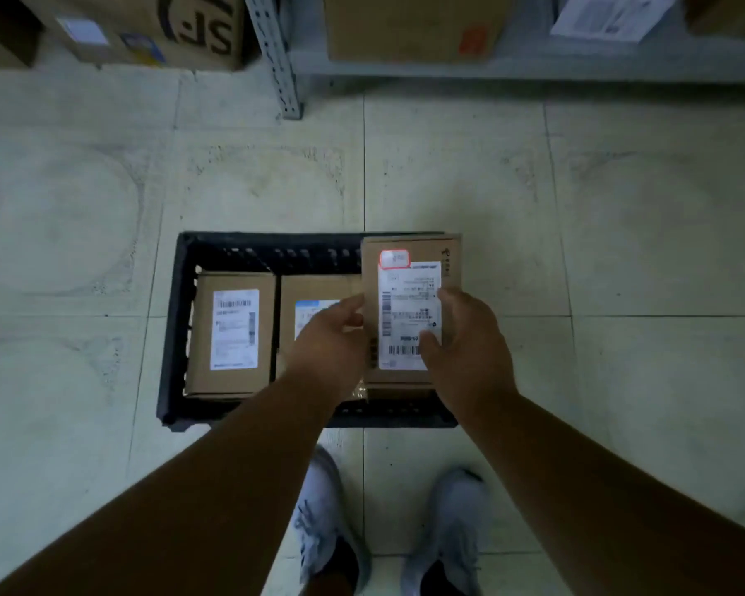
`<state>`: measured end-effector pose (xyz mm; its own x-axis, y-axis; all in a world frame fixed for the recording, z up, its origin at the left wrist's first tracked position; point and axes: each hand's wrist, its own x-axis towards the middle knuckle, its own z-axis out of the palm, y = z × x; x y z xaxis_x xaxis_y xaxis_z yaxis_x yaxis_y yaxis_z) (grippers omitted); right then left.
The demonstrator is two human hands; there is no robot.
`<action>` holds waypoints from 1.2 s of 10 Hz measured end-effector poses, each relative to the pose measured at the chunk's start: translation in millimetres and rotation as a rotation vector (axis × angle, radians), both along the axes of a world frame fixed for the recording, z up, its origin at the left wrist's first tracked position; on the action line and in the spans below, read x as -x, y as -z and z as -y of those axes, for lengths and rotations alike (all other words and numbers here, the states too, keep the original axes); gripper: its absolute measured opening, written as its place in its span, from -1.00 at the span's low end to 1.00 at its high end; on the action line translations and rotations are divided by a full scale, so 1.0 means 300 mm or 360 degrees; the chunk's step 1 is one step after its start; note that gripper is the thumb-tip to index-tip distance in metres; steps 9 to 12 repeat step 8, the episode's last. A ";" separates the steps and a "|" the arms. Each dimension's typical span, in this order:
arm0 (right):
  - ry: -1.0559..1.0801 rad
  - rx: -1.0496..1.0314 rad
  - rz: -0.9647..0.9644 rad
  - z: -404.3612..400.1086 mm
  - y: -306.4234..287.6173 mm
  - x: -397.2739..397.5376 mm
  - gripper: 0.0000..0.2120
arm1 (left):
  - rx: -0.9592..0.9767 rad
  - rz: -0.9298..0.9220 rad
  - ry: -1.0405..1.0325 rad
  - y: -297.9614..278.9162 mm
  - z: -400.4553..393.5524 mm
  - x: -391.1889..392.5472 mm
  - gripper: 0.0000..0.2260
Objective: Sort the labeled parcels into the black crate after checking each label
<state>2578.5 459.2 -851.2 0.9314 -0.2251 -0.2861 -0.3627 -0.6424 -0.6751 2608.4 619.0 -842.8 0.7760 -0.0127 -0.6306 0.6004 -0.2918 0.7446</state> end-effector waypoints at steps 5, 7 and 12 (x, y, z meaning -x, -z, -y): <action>-0.0594 0.0473 -0.0449 -0.038 0.469 0.140 -0.44 | -0.0391 -0.0105 0.0562 0.465 0.026 0.105 -0.81; -0.0804 0.0518 -0.0714 -0.038 0.493 0.091 -0.44 | -0.0347 -0.0154 0.0678 0.498 0.073 0.081 -0.75; -0.0767 0.0498 -0.0546 -0.057 0.425 0.042 -0.44 | -0.0457 -0.0002 0.0555 0.449 0.052 0.090 -0.69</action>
